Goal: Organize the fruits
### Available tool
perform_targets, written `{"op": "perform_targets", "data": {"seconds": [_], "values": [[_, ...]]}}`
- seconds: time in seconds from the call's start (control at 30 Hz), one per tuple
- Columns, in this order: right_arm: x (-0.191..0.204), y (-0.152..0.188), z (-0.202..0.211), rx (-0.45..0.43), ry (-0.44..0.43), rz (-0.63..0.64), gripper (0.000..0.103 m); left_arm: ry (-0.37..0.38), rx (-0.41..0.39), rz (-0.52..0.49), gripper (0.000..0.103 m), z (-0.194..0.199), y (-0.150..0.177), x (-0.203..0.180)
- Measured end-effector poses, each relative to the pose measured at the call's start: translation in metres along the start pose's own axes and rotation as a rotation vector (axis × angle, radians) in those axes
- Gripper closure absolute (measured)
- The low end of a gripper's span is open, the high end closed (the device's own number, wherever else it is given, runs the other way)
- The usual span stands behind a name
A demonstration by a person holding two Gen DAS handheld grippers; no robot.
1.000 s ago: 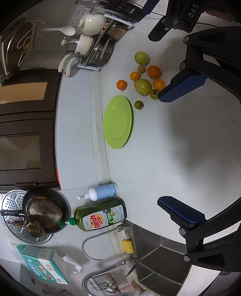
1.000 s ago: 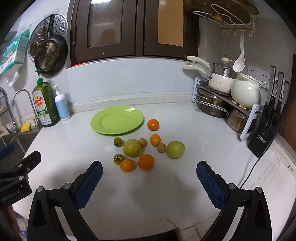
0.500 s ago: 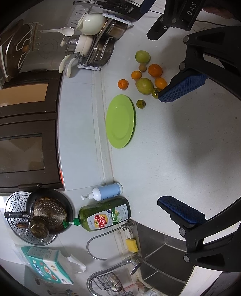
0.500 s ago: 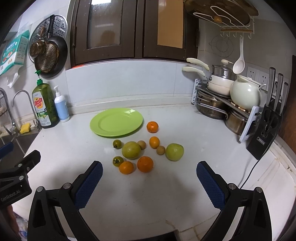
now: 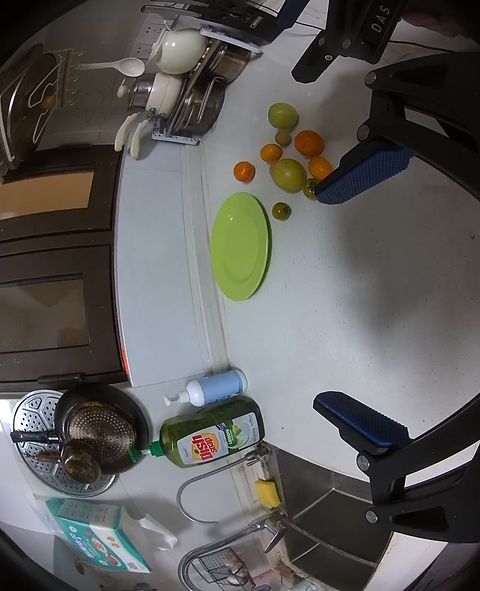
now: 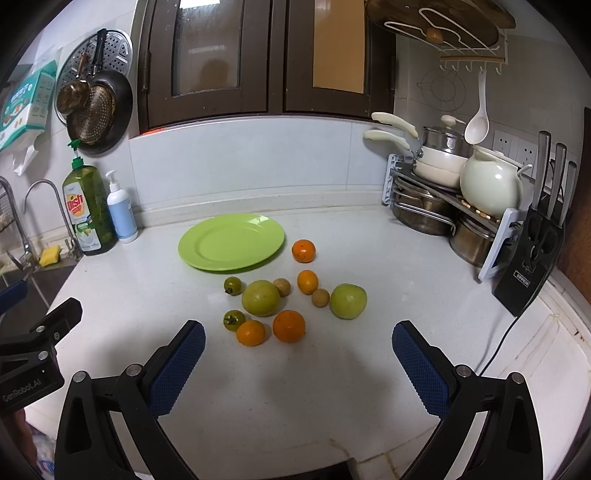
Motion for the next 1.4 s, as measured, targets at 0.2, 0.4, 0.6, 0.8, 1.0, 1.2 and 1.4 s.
{"op": "perform_targets", "data": {"seconds": [0.2,0.4,0.6,0.8,1.0,1.2,1.4], "values": [[-0.001,0.002,-0.006,0.014,-0.003,-0.001,0.001,0.02,0.007,-0.024,0.0,-0.006,-0.002,-0.007],[-0.008,0.001,-0.017,0.025,0.008,-0.015,0.001,0.041,0.009,-0.088,0.005,-0.019,-0.007,-0.02],[-0.011,-0.003,-0.039,0.056,-0.009,-0.025,0.001,0.103,0.037,-0.121,0.016,-0.043,-0.016,-0.037],[-0.011,-0.008,-0.066,0.097,-0.02,0.012,0.006,0.186,0.109,-0.177,0.034,-0.077,-0.018,-0.064],[-0.011,-0.01,-0.093,0.144,-0.046,0.053,0.012,0.221,0.133,-0.219,0.039,-0.099,-0.021,-0.087],[-0.008,-0.011,-0.117,0.193,-0.091,0.08,0.02,0.272,0.185,-0.249,0.055,-0.123,-0.019,-0.104],[-0.008,-0.005,-0.139,0.258,-0.136,0.065,0.03,0.327,0.24,-0.292,0.067,-0.139,-0.01,-0.117]]}}
Point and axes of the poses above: each gripper's, at about its wrist camera, not at the fingertips, and z roughly against the way its jaws point, x to its left, y to its underside, the point moved 10 cm from there along -z, roughly the way its jaws point, and after that the axes turned 8 degrees about x, right-handed, at the moved point
